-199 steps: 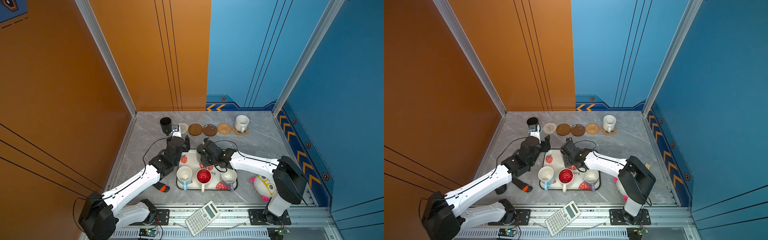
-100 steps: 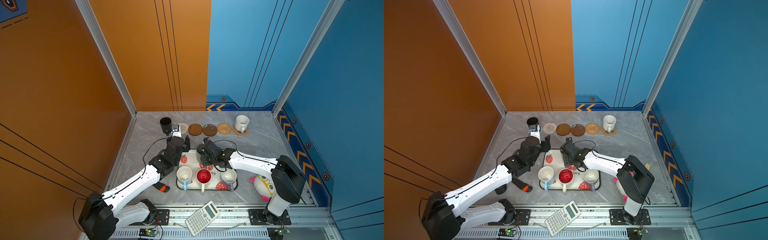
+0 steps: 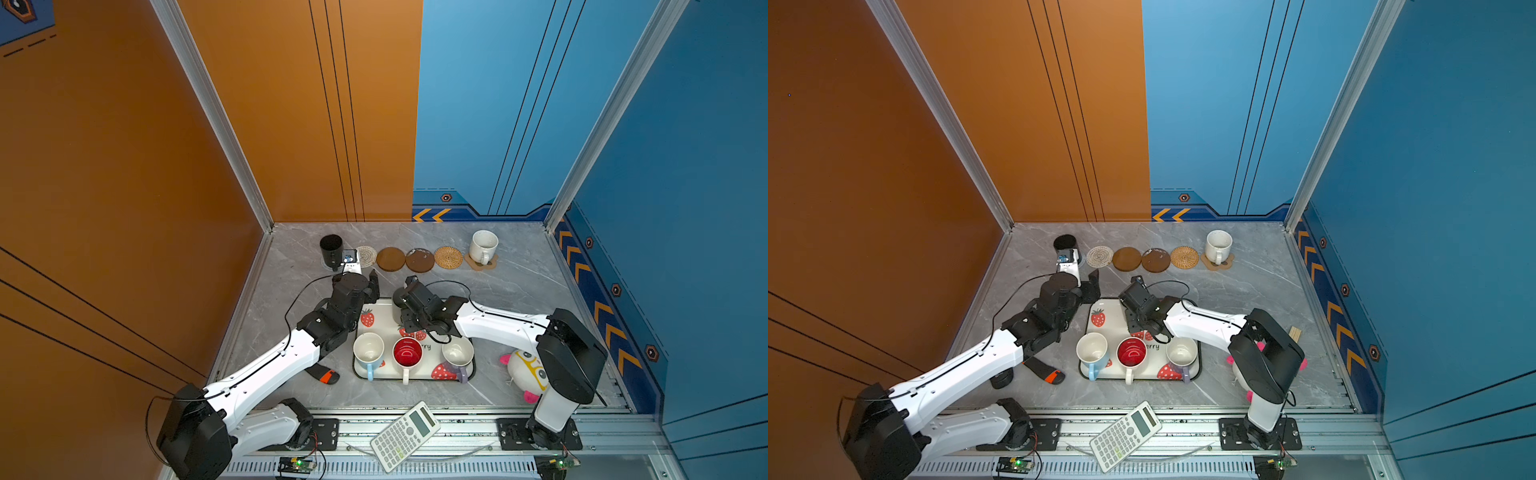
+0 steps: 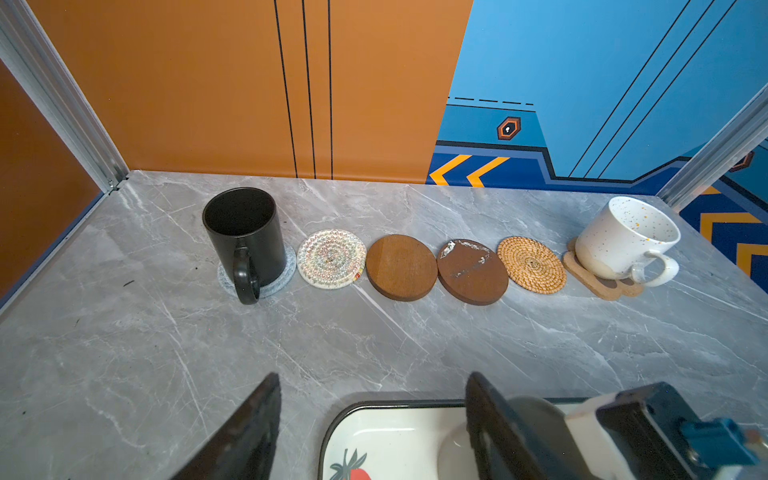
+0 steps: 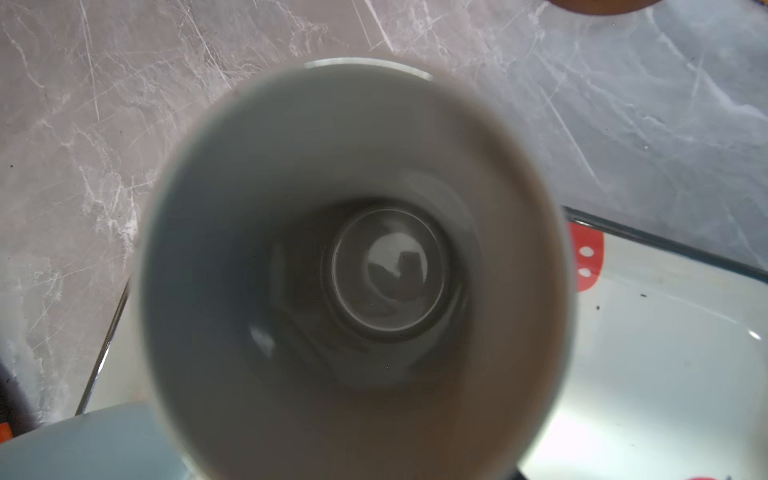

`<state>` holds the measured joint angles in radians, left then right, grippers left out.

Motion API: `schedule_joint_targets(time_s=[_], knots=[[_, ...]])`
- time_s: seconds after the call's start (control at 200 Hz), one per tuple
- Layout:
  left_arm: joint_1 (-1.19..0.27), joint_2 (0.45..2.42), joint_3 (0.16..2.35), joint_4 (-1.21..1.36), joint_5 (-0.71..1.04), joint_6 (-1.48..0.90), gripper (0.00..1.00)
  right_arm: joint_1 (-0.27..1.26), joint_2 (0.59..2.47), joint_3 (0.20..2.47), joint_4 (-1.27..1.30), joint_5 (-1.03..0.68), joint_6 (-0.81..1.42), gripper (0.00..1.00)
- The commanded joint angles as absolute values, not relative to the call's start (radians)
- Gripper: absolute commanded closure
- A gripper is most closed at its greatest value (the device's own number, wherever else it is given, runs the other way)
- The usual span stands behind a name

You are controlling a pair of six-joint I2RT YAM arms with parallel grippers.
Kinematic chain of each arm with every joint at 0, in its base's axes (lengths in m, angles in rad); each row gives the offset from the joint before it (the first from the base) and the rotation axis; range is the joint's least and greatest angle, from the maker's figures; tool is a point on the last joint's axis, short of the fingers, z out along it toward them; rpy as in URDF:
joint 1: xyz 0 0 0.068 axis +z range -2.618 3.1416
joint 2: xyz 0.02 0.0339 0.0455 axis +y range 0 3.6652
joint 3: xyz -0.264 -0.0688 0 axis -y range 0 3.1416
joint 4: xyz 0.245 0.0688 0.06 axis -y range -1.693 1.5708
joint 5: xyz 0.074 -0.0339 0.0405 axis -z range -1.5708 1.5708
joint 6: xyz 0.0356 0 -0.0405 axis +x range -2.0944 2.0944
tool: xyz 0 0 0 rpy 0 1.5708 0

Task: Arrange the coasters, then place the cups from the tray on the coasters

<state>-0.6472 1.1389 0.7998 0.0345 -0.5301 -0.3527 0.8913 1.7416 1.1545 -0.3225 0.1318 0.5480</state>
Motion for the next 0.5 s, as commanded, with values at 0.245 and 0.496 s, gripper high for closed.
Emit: schedule_joint_targets(time_s=[0.245,0.496], knots=[[-0.635,1.122,0.793,0.031,-0.522,-0.368,0.29,0.896,1.759,1.178,-0.324,0.149,0.557,0.58],[-0.635,1.12,0.793,0.028,-0.519,-0.371,0.29,0.897,1.763,1.177,-0.324,0.15,0.559,0.61]])
